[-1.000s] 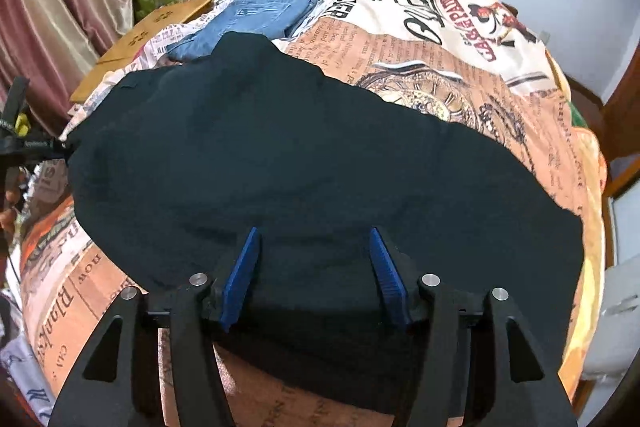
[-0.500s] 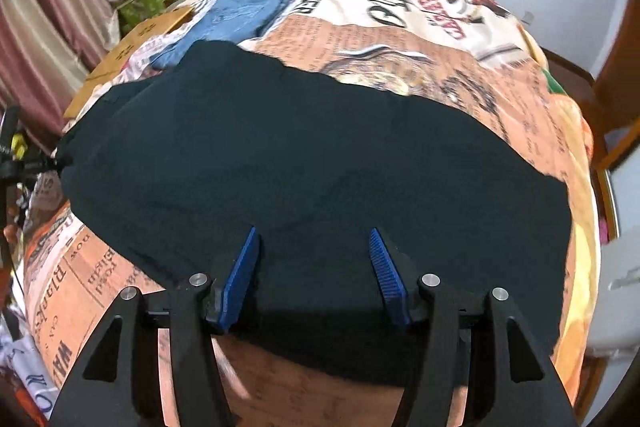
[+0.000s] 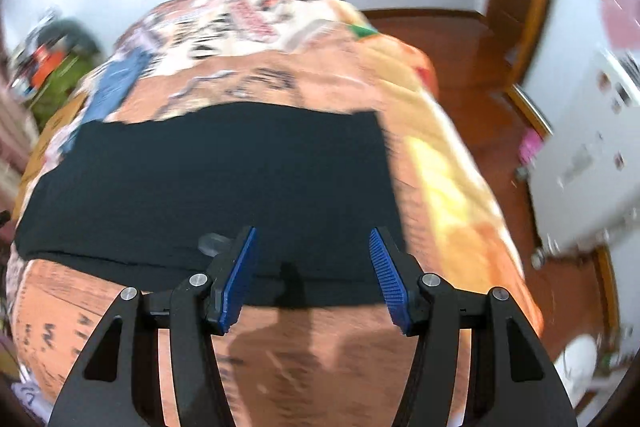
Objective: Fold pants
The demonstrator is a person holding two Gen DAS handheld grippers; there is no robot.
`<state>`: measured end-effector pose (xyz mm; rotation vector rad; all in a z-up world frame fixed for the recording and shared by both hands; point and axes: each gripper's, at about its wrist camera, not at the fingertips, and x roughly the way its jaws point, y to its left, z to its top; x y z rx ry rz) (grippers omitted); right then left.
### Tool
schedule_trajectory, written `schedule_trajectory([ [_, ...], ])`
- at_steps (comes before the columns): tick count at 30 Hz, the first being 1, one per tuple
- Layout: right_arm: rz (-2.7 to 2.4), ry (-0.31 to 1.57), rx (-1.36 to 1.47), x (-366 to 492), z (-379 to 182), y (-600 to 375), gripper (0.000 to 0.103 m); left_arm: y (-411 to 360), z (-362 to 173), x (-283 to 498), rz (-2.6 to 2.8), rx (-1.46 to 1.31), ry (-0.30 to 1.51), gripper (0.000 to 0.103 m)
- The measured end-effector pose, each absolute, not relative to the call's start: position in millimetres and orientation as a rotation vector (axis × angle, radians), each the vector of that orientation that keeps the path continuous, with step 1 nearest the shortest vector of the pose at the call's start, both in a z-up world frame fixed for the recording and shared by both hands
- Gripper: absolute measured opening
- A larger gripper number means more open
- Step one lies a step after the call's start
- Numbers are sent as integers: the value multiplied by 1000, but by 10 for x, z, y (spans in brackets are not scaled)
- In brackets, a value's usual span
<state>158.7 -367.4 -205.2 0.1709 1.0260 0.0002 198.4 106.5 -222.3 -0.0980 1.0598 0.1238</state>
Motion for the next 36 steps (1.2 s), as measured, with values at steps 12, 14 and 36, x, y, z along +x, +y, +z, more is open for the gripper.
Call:
schedule_trajectory([
  [12, -56, 1061, 330, 1609, -2426, -4046, 54, 142, -2599, 2213, 12, 75, 1128, 65],
  [14, -46, 1060, 339, 1662, -2465, -4033, 54, 140, -2610, 2189, 38, 90, 1116, 69],
  [36, 1, 884, 220, 1702, -1908, -3823, 14, 186, -2671, 2173, 65, 48, 1107, 77],
])
